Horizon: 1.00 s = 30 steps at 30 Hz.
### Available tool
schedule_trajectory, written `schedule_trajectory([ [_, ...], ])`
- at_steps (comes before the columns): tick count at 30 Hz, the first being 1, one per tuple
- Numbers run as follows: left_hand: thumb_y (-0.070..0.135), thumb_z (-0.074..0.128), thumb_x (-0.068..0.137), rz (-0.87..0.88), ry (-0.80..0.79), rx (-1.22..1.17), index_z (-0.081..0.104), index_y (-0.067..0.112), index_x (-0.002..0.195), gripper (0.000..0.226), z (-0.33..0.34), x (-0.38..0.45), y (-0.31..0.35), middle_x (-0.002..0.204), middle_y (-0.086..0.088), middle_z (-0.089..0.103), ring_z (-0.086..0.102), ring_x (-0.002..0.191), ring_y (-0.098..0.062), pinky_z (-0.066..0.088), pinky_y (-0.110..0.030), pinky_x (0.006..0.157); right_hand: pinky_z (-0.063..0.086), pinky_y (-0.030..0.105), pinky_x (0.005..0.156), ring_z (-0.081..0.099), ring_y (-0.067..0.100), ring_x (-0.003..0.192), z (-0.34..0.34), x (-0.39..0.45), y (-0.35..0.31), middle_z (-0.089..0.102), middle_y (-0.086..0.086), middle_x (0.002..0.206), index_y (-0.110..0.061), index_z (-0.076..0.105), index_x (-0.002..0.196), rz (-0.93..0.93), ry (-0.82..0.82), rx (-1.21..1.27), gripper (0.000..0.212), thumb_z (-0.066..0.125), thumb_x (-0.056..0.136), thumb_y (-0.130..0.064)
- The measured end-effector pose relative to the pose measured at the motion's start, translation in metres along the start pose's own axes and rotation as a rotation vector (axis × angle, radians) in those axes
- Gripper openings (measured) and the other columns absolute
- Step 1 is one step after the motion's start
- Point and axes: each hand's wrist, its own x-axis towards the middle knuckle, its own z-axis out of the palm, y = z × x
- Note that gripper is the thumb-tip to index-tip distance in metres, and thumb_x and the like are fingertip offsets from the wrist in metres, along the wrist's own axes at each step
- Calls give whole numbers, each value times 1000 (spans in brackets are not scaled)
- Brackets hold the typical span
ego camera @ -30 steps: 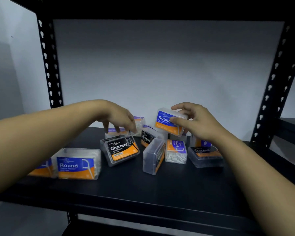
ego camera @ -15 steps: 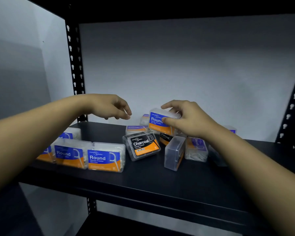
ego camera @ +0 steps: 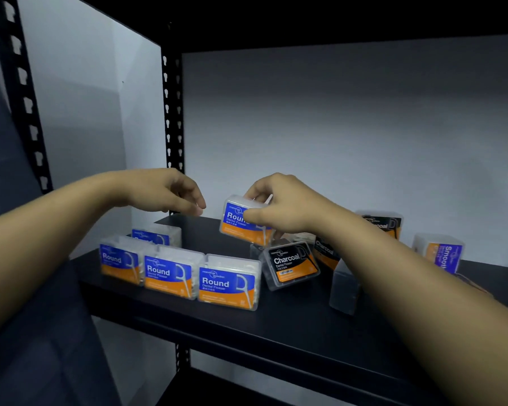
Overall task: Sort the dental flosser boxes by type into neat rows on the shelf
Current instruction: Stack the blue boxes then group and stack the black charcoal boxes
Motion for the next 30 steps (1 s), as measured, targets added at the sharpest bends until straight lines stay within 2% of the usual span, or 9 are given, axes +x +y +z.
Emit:
schedule_trajectory([
  [2,55,74,70,-5,-28,-18,74,31,108,44,-2,-4,-13,104,8,76,71,98,-11,55,-32,93,59,26,49,78,21,79,8,9,-8,73,1,106,-16,69,117,-1,-32,-10,32,75,88,-28],
  [6,29,79,85,-2,-93,-36,73,29,112,28,-4,-7,-40,109,12,76,71,103,-10,55,-37,98,66,37,58,79,25,77,22,28,-22,75,4,104,-14,70,113,15,-110,-66,28,74,88,-26],
  [9,31,79,85,4,-126,-8,71,34,113,30,-7,-6,-56,112,17,73,69,106,-5,55,-32,96,67,44,68,80,26,77,29,41,-32,78,6,101,-15,70,111,39,-179,-157,28,75,88,-29],
  [14,36,82,81,65,-186,27,68,38,115,36,-13,-3,-76,117,20,70,68,106,0,55,-24,88,66,45,72,80,25,80,46,60,-45,77,5,103,-16,69,114,85,-265,-239,33,78,87,-32],
  [18,33,81,83,132,-237,15,70,34,113,33,-7,2,-86,112,17,73,71,101,-6,57,-24,85,67,42,68,79,21,77,59,69,-51,78,5,101,-13,71,112,121,-354,-255,30,80,87,-26],
  [21,32,79,85,158,-258,8,69,31,116,33,-1,6,-86,109,15,75,72,97,-6,58,-23,83,67,42,70,78,19,73,64,73,-54,79,4,99,-11,71,114,154,-421,-246,30,80,87,-24],
  [26,32,75,89,172,-276,53,68,31,118,30,7,13,-89,108,15,75,73,95,-5,60,-34,89,67,40,71,79,26,83,74,76,-54,77,0,92,-10,71,115,187,-455,-201,31,79,87,-19],
  [30,30,74,89,179,-297,43,68,30,118,30,7,14,-89,109,14,76,74,96,-6,61,-36,89,67,42,74,79,31,91,73,78,-57,78,1,95,-9,70,118,204,-485,-187,33,80,87,-16],
])
